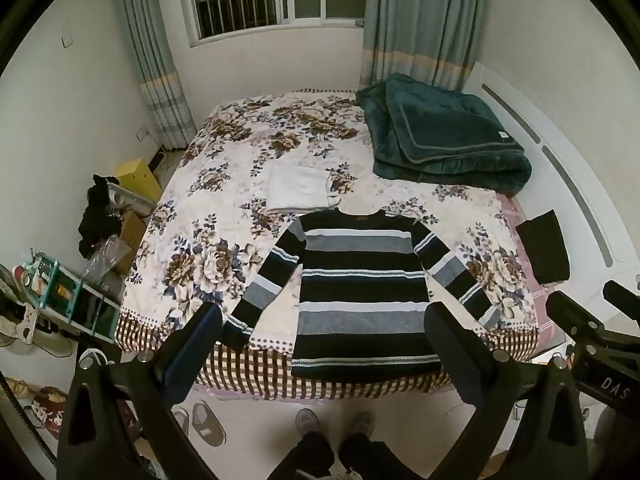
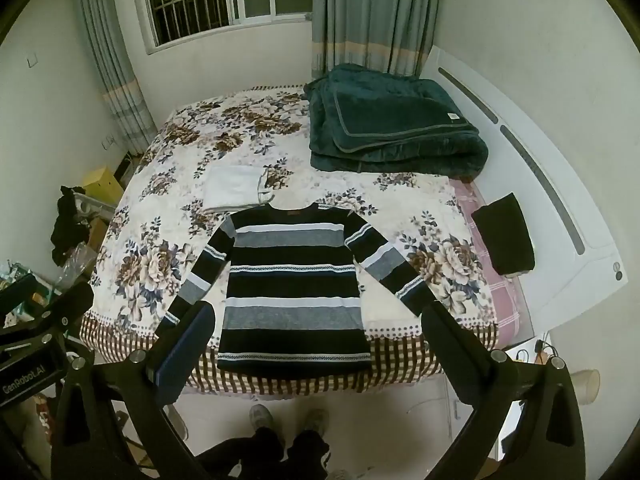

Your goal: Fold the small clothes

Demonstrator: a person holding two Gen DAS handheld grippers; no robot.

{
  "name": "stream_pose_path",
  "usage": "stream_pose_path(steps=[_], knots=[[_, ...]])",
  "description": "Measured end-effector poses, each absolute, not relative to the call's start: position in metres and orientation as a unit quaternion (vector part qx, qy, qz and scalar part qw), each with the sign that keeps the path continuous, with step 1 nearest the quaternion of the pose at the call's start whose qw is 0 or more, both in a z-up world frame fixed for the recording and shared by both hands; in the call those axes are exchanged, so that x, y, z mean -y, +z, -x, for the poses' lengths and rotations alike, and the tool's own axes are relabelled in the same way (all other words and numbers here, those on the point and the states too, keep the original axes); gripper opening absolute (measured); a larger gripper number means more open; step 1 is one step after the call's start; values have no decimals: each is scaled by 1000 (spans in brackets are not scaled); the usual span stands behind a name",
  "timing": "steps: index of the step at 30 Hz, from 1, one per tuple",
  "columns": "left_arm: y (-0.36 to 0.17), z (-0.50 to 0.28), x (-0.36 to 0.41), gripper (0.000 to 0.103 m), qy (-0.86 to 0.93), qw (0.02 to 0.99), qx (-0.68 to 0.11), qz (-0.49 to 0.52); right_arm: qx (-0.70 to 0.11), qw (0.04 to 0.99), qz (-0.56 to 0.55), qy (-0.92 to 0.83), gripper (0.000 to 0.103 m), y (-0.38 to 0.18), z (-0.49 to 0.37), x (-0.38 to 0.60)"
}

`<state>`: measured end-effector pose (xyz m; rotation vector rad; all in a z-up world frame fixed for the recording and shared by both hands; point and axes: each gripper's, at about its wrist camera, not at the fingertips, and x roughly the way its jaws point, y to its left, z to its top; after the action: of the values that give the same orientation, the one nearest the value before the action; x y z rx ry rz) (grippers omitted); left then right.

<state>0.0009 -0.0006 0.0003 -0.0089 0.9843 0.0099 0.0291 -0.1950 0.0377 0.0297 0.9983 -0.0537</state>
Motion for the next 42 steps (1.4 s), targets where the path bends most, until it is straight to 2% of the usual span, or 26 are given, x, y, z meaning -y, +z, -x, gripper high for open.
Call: stream_pose_path(steps=[42], knots=[[15,-12,12,103,2,885,-465,6,-473,881,-12,-26,103,44,-36,204]])
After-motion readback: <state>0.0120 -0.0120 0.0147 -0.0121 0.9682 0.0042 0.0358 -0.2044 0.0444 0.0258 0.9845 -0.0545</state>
